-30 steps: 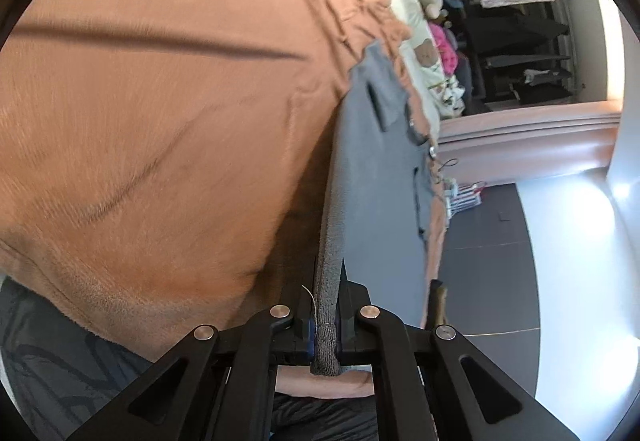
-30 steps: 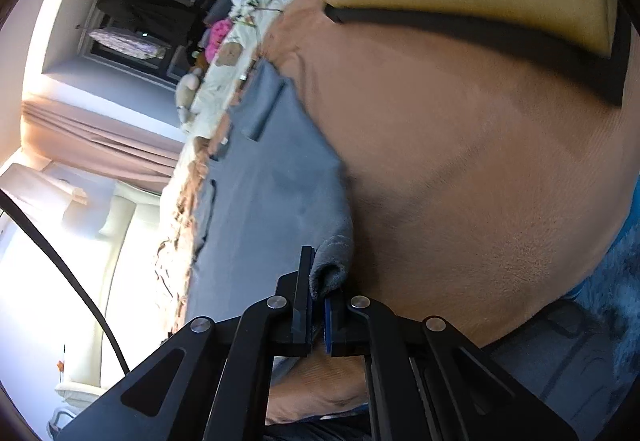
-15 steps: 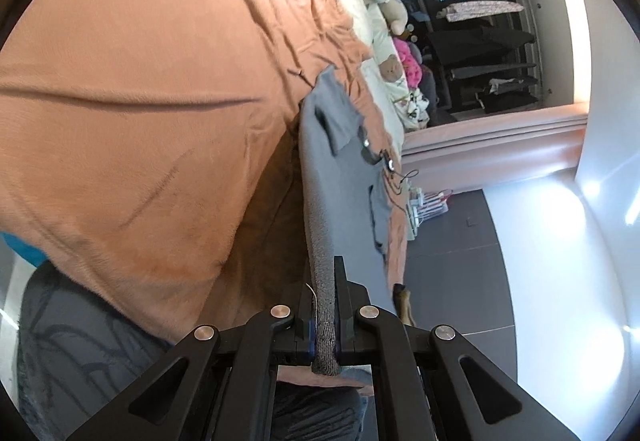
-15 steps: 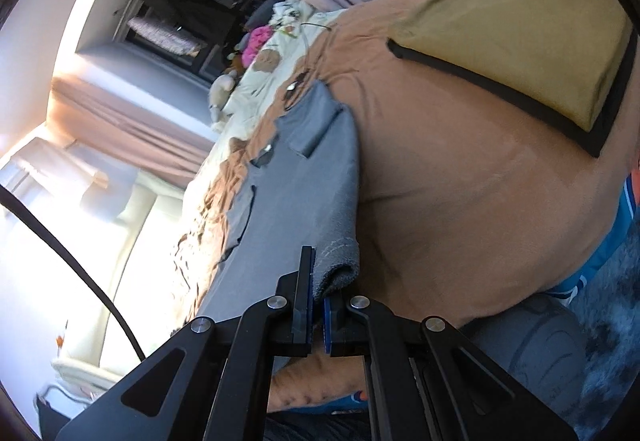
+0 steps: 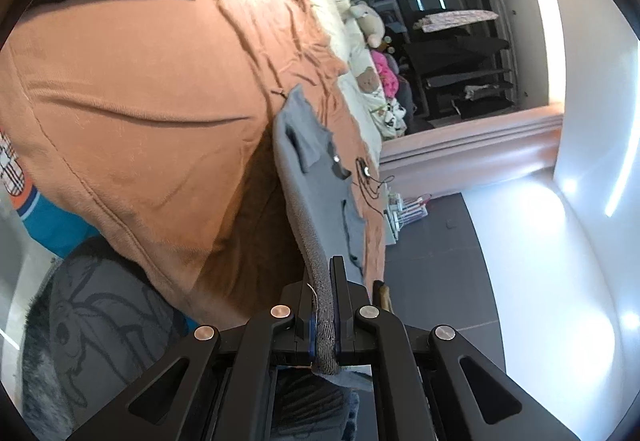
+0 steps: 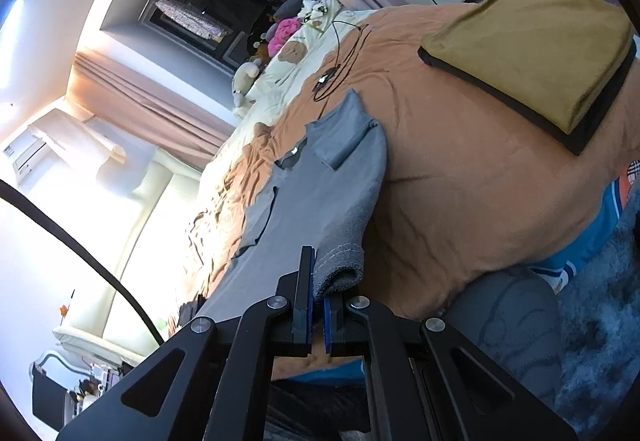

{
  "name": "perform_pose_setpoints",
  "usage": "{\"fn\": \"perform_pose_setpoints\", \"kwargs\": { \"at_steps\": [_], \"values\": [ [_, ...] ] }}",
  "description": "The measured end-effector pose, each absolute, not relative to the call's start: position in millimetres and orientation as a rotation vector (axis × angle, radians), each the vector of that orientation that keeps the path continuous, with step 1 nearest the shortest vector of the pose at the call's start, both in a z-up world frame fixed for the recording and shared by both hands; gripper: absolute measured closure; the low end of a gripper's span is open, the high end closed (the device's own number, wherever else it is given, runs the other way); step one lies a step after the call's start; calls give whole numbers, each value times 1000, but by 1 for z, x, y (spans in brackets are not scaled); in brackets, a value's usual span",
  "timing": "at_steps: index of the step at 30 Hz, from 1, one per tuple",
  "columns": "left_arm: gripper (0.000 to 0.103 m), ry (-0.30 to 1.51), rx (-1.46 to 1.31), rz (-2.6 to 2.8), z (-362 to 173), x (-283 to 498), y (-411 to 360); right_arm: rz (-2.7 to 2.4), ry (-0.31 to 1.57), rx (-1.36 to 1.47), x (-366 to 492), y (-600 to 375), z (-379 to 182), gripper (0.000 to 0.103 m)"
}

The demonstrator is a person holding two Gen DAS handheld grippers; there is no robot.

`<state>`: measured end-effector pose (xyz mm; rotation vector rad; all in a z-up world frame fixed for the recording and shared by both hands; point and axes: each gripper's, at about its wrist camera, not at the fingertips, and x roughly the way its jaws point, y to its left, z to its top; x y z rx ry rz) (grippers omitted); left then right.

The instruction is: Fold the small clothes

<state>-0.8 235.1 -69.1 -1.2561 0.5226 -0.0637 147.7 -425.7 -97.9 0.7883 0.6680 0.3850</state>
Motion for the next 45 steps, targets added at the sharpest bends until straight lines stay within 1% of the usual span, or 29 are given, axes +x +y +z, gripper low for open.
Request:
{"fn": "perform_pose_setpoints", "kwargs": {
  "at_steps": [5, 14, 26, 31, 36, 45],
  "values": [
    [98, 494, -1250, -84, -57, -25, 230, 412, 646, 800, 134, -434, -93, 103],
    [98, 396, -1198, -115, -15, -75, 216, 464, 590, 795, 106, -447, -90, 103],
    [98, 296, -1161, -126, 25, -110, 206, 517, 489, 795, 105, -459, -96, 103],
    [98, 326, -1178, -119, 13, -98, 207, 514, 490, 792, 120, -457, -113, 103],
    [98, 361, -1202, -105, 3, -74, 215, 501, 529, 789, 153, -449, -124, 103],
    [98, 368, -1199, -84, 16, -17, 233, 491, 524, 765, 217, -435, -103, 103]
  ]
}}
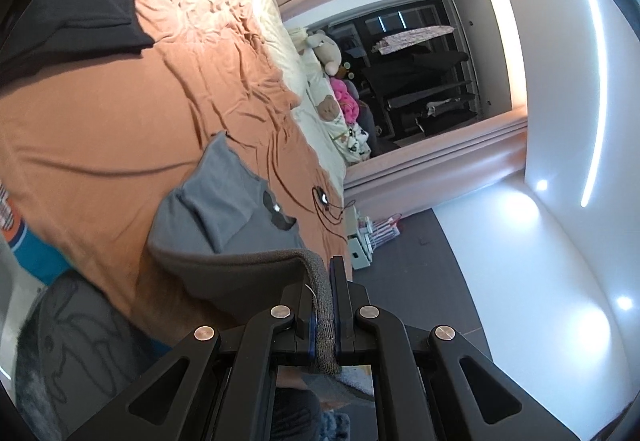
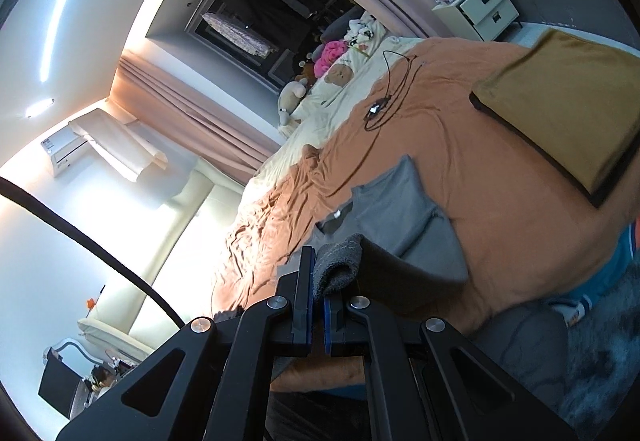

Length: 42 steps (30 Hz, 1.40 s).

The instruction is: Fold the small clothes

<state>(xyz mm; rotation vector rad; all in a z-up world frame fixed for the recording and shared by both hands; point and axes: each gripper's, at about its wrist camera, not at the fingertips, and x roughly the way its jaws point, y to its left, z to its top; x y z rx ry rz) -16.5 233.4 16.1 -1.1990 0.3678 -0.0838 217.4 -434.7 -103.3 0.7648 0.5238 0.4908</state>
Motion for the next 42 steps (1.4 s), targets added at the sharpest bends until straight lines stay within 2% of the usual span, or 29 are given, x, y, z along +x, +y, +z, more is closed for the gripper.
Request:
{"fn": "perform_pose_setpoints", "kwargs": {
  "at_steps": [20, 27, 42],
  "values": [
    [98, 421, -1117, -34, 56, 128, 269, 487, 503, 717, 335, -410, -74, 103],
    [98, 500, -1115, 9, 34, 181, 279, 453, 558, 704, 385, -399, -85, 103],
    [98, 690, -1117, 158, -46, 285, 312, 381, 753, 695, 510, -364, -110, 103]
  ]
}}
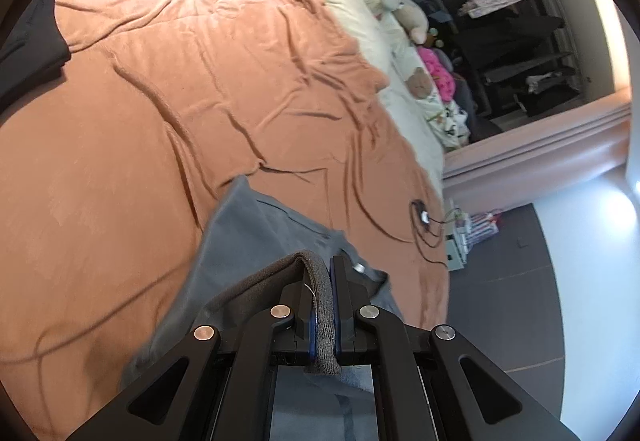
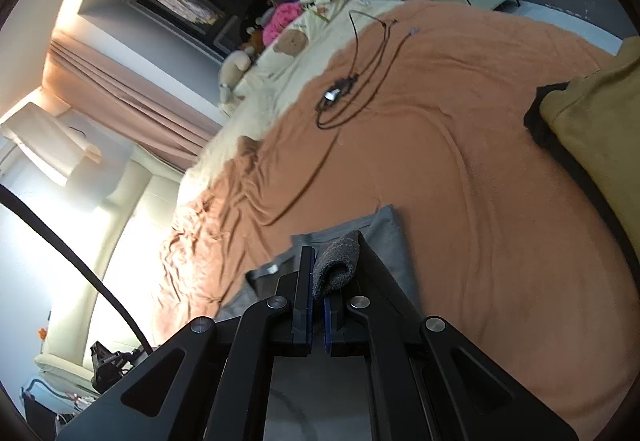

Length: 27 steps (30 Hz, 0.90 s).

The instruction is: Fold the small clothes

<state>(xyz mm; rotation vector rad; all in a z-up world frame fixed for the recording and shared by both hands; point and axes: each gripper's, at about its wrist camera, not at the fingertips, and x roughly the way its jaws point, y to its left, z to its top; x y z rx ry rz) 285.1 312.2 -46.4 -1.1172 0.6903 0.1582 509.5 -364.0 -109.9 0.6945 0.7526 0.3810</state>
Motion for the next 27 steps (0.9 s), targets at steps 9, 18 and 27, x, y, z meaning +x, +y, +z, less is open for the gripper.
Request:
{"fn": "perform_pose_setpoints", "kwargs": {
  "at_steps": [9, 18, 27],
  "values": [
    [98, 757, -1053, 218, -57, 337, 325, 350, 822, 675, 562, -348, -113, 103],
    [97, 913, -1022, 284, -106, 386, 340, 303, 904, 624, 603, -330, -127, 103],
    [32, 956, -848, 305, -106, 402, 335, 307, 898, 518, 606, -321, -110, 34]
  ]
}}
